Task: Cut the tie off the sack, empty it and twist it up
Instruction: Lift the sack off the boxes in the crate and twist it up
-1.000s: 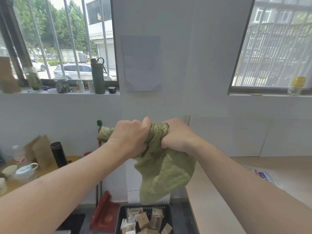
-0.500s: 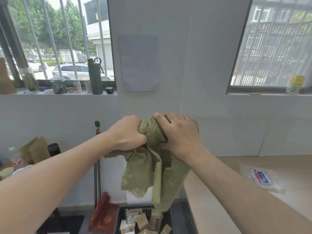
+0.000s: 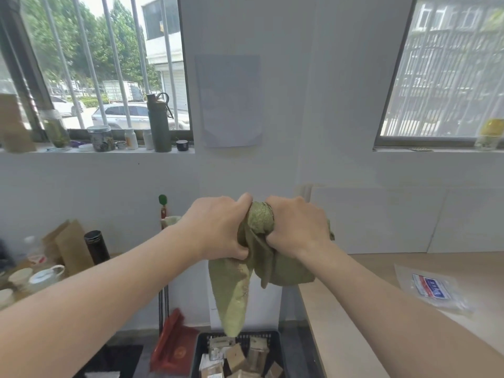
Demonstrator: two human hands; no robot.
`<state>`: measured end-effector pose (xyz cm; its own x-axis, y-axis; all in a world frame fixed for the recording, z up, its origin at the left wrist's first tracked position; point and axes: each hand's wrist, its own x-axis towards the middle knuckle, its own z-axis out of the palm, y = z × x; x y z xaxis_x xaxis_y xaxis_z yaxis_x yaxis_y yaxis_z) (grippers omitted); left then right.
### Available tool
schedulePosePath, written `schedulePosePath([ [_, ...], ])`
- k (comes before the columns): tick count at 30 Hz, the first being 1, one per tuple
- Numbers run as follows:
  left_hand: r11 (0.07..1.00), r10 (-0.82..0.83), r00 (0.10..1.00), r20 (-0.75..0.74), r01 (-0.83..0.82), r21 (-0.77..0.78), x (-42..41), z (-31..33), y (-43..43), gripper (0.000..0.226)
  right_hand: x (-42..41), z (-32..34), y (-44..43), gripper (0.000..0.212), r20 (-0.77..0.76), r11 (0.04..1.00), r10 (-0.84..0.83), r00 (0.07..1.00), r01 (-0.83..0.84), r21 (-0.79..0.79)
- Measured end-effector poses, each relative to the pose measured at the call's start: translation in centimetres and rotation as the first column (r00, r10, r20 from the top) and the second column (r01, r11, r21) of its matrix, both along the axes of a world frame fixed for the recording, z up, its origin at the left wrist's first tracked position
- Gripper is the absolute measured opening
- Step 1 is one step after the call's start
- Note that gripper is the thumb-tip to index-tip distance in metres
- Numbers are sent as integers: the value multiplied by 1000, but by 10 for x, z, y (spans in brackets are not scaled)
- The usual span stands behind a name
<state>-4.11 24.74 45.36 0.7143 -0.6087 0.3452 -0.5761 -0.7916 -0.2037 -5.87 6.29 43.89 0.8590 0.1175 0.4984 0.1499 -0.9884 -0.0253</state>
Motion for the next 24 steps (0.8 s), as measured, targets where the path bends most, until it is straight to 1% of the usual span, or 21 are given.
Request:
schedulePosePath([
  [2, 1000, 8, 991, 133, -5, -24, -2, -7, -4, 69, 2, 3, 1, 19, -59, 996, -5, 998, 11, 92],
  [4, 999, 25, 977, 212, -20, -27, -1, -11, -7, 72, 4, 6, 1, 15, -116, 986, 4, 993, 15, 168],
  [7, 1000, 0, 954, 300, -1, 4, 5, -11, -3, 57, 4, 8, 5, 11, -212, 969, 49, 976, 5, 246],
  [10, 1000, -21, 945, 328, 17, 15, 10, -8, 2, 55, 3, 10, 6, 13, -280, 954, 108, 954, -20, 298],
  [13, 998, -19, 946, 324, 1, 58, 17, -8, 5, 42, 1, 15, 4, 28, -293, 952, 160, 943, -69, 298],
  [15, 998, 20, 956, 292, -37, 55, 21, -6, 6, 36, -2, 17, 2, 49, -245, 957, 196, 950, -131, 260],
  [16, 997, 56, 964, 260, -68, 39, 22, -4, 7, 34, -4, 16, 2, 63, -186, 967, 194, 963, -157, 200],
  [18, 991, 130, 977, 171, -124, -47, 24, 3, 8, 28, -7, 14, 3, 84, -17, 986, 164, 986, -164, -19],
  [19, 984, 161, 980, 120, -150, -99, 25, 6, 8, 24, -8, 13, 5, 93, 40, 981, 147, 988, -141, -134],
  [20, 975, 178, 982, 66, -168, -143, 25, 9, 8, 21, -8, 13, 6, 103, 68, 971, 129, 989, -112, -212],
  [21, 967, 177, 984, 7, -172, -188, 25, 12, 8, 21, -7, 13, 7, 112, 84, 964, 108, 991, -84, -253],
  [22, 956, 157, 986, -61, -167, -241, 25, 15, 7, 21, -6, 15, 7, 114, 100, 961, 88, 991, -58, -270],
  [23, 941, 120, 984, -133, -155, -300, 25, 17, 6, 22, -5, 17, 7, 108, 126, 960, 67, 990, -30, -279],
  [24, 923, 74, 977, -202, -144, -356, 25, 19, 5, 25, -3, 19, 6, 95, 166, 958, 49, 985, 1, -287],
])
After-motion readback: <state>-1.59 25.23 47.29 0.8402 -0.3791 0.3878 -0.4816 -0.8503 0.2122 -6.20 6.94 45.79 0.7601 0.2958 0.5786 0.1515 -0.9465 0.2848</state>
